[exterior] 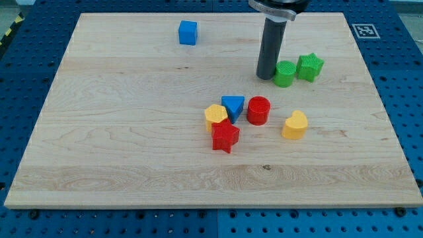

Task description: Move the green blocks to the center right of the board

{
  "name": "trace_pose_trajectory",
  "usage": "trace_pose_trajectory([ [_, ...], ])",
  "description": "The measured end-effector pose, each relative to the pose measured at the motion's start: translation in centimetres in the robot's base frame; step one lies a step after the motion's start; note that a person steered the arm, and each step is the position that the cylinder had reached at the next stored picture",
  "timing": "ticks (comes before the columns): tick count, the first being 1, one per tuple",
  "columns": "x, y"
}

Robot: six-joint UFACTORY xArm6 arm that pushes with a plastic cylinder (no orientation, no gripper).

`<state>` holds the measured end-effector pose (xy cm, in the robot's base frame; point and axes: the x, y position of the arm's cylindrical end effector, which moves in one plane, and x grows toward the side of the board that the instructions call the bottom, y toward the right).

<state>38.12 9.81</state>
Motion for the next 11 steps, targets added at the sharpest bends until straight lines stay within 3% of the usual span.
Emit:
trace_pose_trajectory([
  [4,-0.4,2.3],
  [6,0.0,-8.7],
  [8,-0.4,-9.0],
  [10,-4.0,-3.9],
  [11,-3.7,-3.7],
])
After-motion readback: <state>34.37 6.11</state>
